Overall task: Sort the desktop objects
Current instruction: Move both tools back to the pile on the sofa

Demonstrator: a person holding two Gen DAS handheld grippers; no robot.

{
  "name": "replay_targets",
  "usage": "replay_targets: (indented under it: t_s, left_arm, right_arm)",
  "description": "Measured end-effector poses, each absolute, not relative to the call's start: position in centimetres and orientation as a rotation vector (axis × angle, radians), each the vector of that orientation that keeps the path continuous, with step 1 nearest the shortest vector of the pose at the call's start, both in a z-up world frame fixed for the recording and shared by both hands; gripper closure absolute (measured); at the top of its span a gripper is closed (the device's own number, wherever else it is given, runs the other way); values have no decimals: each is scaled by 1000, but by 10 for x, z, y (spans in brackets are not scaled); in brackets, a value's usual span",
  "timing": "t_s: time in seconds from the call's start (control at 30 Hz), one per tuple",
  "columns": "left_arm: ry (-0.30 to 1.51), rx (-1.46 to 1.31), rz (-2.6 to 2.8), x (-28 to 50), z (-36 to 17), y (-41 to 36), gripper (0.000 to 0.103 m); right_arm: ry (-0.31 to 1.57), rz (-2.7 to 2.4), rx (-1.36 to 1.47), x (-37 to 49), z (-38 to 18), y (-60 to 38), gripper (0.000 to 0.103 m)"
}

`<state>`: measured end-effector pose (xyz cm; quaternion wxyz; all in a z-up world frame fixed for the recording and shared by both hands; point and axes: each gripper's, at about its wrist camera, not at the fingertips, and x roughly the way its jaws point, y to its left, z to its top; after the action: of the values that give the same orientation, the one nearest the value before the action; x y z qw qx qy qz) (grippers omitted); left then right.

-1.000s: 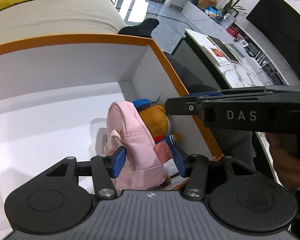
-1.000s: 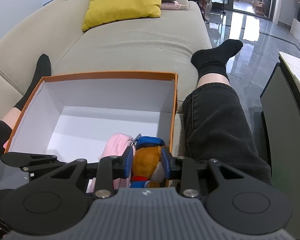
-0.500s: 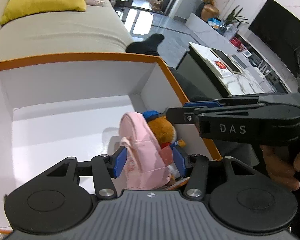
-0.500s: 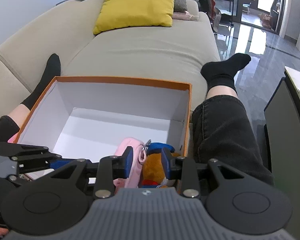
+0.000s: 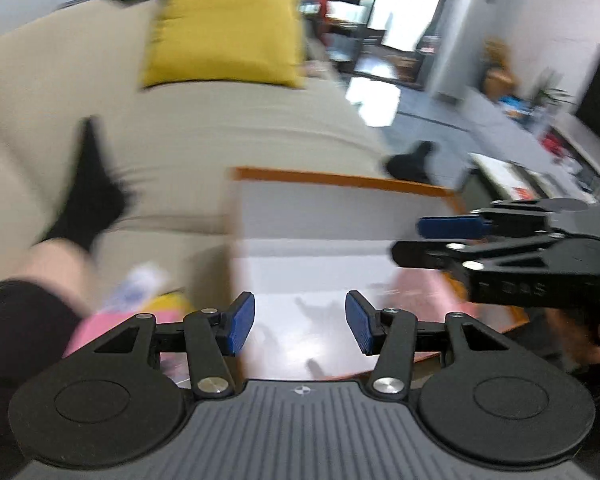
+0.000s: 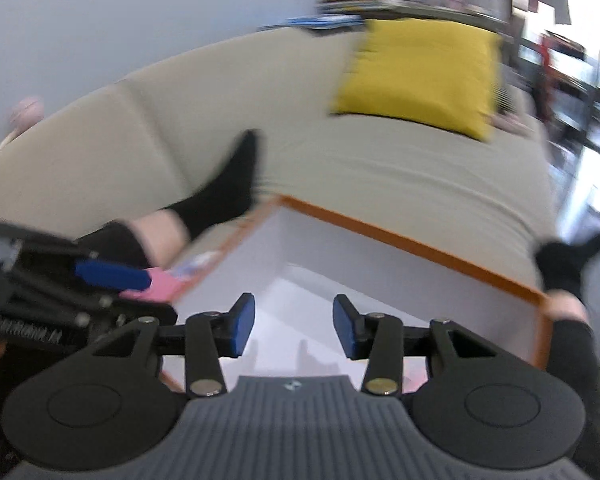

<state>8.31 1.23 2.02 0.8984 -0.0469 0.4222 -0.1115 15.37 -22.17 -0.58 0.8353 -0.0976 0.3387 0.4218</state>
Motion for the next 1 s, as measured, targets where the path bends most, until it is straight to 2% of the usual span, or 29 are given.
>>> replay_targets:
  t_s: [0.23, 0.3, 0.53, 0.77, 1.0]
  left_arm:
    - [1007, -153, -11, 74, 0, 82, 44]
    - [1027, -179, 4, 70, -7, 96, 44]
    - [1071, -196, -25, 70, -24, 114, 46]
    - [1064, -133, -115, 62, -26, 122, 46]
    - [1071, -73, -116, 61, -31, 122, 53]
  right_arm:
    - [663, 1176, -515, 120, -8, -124, 60]
    - [679, 1223, -581, 117, -13, -102, 64]
    - [793, 1314, -806, 118, -42, -36, 66]
    - [902, 1397, -872, 123, -64, -4, 64]
    - [839, 1372, -1031, 110, -80, 18, 57]
